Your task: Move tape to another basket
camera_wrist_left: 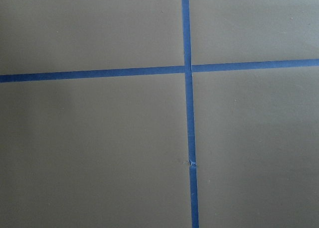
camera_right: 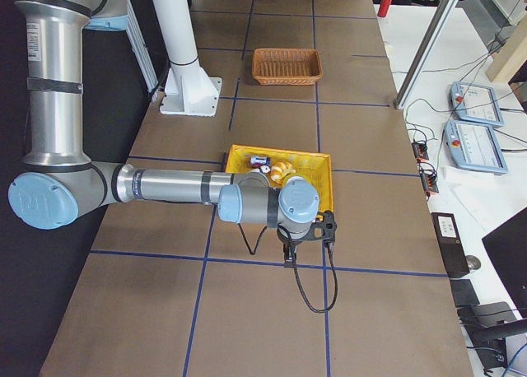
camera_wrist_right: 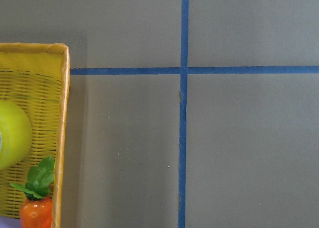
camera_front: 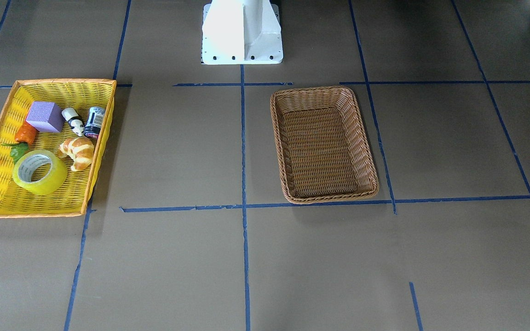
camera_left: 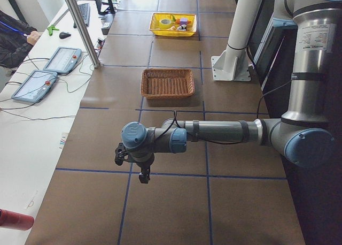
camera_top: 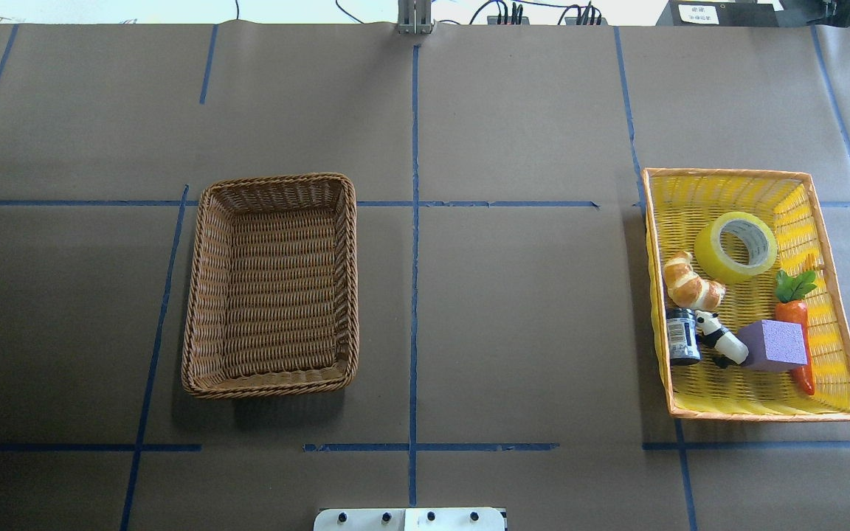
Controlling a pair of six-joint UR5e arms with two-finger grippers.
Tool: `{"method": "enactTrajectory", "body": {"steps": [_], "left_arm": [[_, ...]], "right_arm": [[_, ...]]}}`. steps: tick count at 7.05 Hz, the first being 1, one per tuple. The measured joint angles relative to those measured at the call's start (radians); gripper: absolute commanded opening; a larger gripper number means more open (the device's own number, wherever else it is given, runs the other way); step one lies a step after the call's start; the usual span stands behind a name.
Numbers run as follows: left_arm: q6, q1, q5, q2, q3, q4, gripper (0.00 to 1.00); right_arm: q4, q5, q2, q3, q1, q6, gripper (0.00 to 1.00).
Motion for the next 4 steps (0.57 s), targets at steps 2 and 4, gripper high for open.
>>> {"method": "enactTrajectory", "body": {"steps": [2,4], "left_arm": [[-0.004,0.001,0.0,-0.001,0.0,0.0,1.0],[-0.008,0.001,0.0,-0.003,0.0,-0.001,1.0]], "right_arm": [[0.002,-0.002,0.0,0.0,0.001,0.0,1.0],[0.004,-0.003,-0.001,0.0,0.002,-0.001,1.0]]}}
